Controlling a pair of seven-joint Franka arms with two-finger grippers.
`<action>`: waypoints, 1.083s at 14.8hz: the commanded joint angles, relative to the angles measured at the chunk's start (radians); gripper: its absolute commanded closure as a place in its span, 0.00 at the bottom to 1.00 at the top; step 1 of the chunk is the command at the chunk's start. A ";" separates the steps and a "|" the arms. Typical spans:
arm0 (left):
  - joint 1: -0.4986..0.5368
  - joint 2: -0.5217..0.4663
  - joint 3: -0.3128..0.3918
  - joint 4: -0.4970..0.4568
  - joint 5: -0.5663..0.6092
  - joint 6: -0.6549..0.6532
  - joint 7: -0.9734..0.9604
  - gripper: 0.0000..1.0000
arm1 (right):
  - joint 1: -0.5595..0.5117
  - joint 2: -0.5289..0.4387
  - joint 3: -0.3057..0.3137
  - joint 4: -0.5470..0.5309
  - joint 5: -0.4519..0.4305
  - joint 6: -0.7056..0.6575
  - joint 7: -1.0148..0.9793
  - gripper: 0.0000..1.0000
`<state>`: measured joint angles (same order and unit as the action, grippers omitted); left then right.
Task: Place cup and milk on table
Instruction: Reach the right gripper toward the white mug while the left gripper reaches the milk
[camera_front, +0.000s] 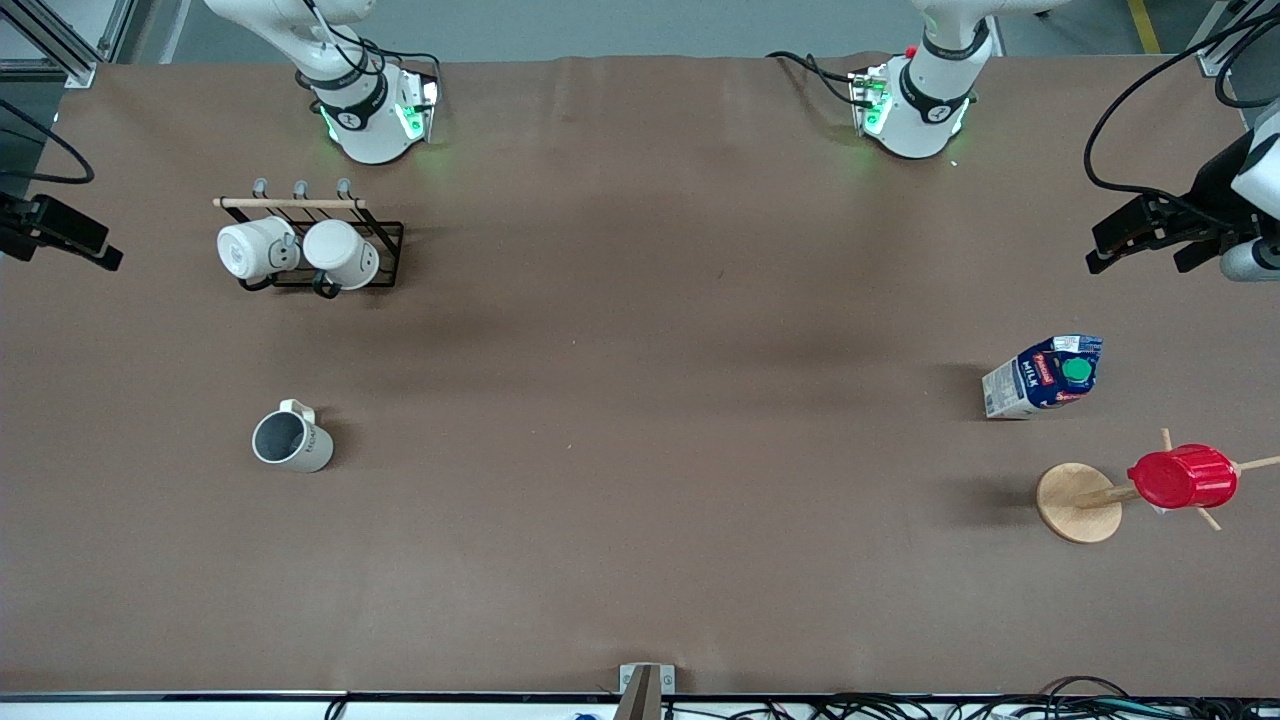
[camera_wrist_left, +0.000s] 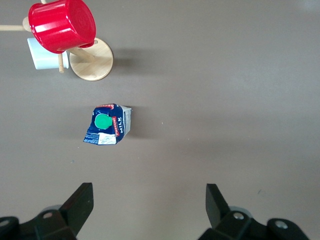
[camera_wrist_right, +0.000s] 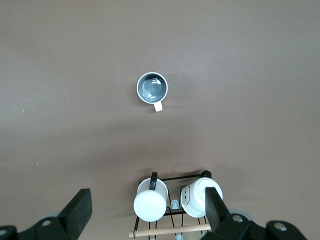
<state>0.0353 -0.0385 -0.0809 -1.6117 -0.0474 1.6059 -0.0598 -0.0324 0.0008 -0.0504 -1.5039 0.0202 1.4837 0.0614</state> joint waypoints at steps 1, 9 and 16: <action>0.006 -0.014 -0.003 -0.001 -0.005 -0.012 0.008 0.01 | -0.007 -0.027 0.003 -0.021 0.012 -0.002 -0.008 0.00; 0.075 0.017 0.001 0.010 0.001 -0.008 0.149 0.02 | -0.003 -0.015 0.003 -0.113 0.001 0.070 -0.018 0.00; 0.095 0.126 0.003 -0.023 0.070 0.112 0.160 0.00 | -0.001 0.166 0.003 -0.404 -0.005 0.590 -0.089 0.00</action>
<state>0.1191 0.0517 -0.0755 -1.6229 -0.0099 1.6775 0.0893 -0.0307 0.1385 -0.0485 -1.8321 0.0192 1.9606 0.0022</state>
